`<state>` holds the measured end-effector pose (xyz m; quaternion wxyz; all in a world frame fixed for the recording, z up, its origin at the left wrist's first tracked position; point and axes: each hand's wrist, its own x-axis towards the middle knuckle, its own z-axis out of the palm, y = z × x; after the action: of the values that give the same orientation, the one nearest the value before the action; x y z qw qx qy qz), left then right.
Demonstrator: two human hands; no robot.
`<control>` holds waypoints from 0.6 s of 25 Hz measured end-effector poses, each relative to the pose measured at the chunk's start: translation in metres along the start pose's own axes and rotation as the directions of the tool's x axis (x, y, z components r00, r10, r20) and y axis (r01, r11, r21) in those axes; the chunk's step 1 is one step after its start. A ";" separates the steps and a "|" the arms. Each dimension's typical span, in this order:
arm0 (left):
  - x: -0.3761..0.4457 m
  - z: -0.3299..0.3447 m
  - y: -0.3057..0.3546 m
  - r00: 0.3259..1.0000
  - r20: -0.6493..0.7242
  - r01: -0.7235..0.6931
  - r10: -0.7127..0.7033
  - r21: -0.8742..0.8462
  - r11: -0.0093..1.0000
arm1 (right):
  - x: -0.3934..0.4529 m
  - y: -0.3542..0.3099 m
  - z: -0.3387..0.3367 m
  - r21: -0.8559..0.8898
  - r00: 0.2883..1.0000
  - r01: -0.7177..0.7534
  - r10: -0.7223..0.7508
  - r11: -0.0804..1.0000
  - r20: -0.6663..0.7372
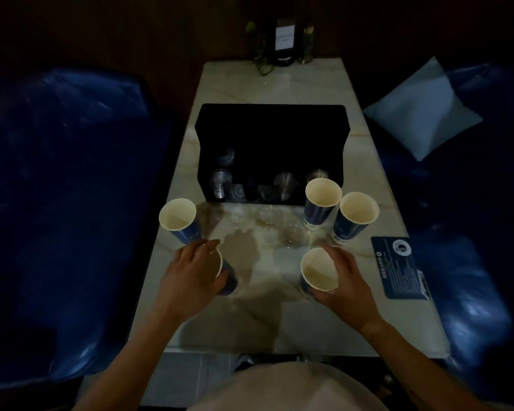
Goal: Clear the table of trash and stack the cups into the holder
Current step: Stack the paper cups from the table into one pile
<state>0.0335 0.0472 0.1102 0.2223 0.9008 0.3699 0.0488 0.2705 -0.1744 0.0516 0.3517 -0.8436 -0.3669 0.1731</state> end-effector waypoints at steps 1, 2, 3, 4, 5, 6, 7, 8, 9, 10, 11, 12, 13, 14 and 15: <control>0.003 -0.004 0.012 0.999 -0.022 -0.032 0.032 -0.040 0.999 | 0.001 0.001 0.005 0.038 1.000 -0.004 0.004 0.999 -0.002; 0.006 -0.009 0.023 0.996 -0.049 -0.074 0.070 -0.076 0.994 | 0.002 0.002 0.009 0.062 1.000 -0.007 0.006 0.998 0.003; 0.008 -0.013 0.035 0.991 -0.082 -0.117 0.108 -0.113 0.987 | 0.003 0.003 0.012 0.083 1.000 -0.018 0.017 0.996 0.015; 0.010 -0.018 0.046 0.984 -0.117 -0.154 0.138 -0.151 0.976 | 0.004 0.004 0.014 0.108 0.999 -0.040 0.036 0.993 0.034; 0.013 -0.024 0.056 0.976 -0.150 -0.186 0.159 -0.188 0.965 | 0.007 0.004 0.015 0.133 0.997 -0.061 0.054 0.989 0.056; 0.015 -0.029 0.066 0.967 -0.179 -0.217 0.180 -0.222 0.951 | 0.008 0.004 0.015 0.150 0.995 -0.071 0.060 0.986 0.076; 0.018 -0.033 0.076 0.958 -0.203 -0.251 0.204 -0.247 0.936 | 0.011 0.004 0.016 0.158 0.994 -0.070 0.055 0.985 0.093; 0.022 -0.036 0.086 0.948 -0.221 -0.285 0.230 -0.262 0.922 | 0.013 0.006 0.017 0.165 0.993 -0.072 0.054 0.984 0.107; 0.025 -0.037 0.095 0.938 -0.231 -0.317 0.259 -0.272 0.909 | 0.015 0.007 0.019 0.176 0.991 -0.081 0.061 0.981 0.115; 0.029 -0.037 0.104 0.930 -0.230 -0.346 0.287 -0.277 0.897 | 0.016 0.007 0.020 0.184 0.991 -0.092 0.071 0.979 0.116; 0.032 -0.035 0.113 0.923 -0.219 -0.369 0.316 -0.276 0.887 | 0.018 0.008 0.020 0.186 0.990 -0.099 0.078 0.978 0.114; 0.034 -0.031 0.120 0.916 -0.200 -0.392 0.348 -0.262 0.882 | 0.018 0.007 0.020 0.180 0.990 -0.095 0.074 0.979 0.120; 0.036 -0.026 0.127 0.906 -0.181 -0.417 0.382 -0.229 0.880 | 0.020 0.008 0.019 0.169 0.989 -0.075 0.052 0.983 0.137; 0.038 -0.020 0.132 0.895 -0.162 -0.440 0.415 -0.183 0.879 | 0.022 0.008 0.018 0.155 0.988 -0.039 0.015 0.987 0.157; 0.040 -0.013 0.135 0.886 -0.142 -0.459 0.441 -0.135 0.878 | 0.022 0.008 0.017 0.146 0.986 0.005 -0.029 0.989 0.165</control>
<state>0.1461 -0.0050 0.1774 0.2581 0.9366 0.1563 0.1779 0.2800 -0.1540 0.0330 0.3815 -0.7953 -0.3887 0.2662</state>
